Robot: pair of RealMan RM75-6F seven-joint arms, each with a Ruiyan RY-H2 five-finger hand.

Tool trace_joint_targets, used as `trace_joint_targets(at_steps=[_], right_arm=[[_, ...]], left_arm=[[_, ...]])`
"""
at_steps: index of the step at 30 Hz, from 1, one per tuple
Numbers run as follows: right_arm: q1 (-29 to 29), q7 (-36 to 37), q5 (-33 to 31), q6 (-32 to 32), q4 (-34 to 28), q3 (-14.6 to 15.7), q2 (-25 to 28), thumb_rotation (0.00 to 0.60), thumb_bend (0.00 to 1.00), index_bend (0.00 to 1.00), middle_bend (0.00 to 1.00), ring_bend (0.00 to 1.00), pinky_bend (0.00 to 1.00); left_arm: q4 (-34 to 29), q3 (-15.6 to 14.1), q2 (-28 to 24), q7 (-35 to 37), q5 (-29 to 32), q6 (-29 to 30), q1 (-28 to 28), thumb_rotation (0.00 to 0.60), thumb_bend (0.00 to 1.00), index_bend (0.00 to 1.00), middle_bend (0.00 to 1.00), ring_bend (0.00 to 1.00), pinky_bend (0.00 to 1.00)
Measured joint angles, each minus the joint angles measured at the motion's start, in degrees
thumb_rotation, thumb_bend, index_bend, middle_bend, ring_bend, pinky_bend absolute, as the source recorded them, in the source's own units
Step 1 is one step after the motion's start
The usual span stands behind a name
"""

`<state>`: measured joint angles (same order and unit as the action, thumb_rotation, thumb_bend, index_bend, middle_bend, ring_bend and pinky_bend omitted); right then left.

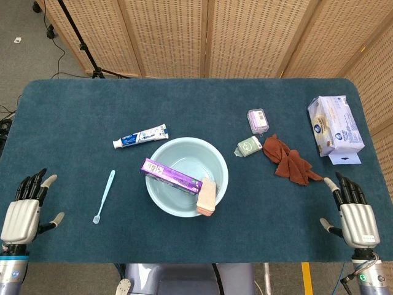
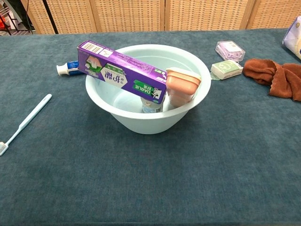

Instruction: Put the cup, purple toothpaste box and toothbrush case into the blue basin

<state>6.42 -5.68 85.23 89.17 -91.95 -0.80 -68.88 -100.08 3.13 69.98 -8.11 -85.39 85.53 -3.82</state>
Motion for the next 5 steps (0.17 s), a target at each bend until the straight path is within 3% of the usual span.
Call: trace_joint_targets(at_steps=[5], right_arm=[[-0.3, 0.8, 0.1, -0.1, 0.1, -0.5, 0.2, 0.6, 0.16, 0.11, 0.0, 0.0, 0.08]], left_arm=[[0.1, 0.2, -0.2, 0.4, -0.2, 0.5, 0.0, 0.6, 0.21, 0.14, 0.0, 0.0, 0.03]])
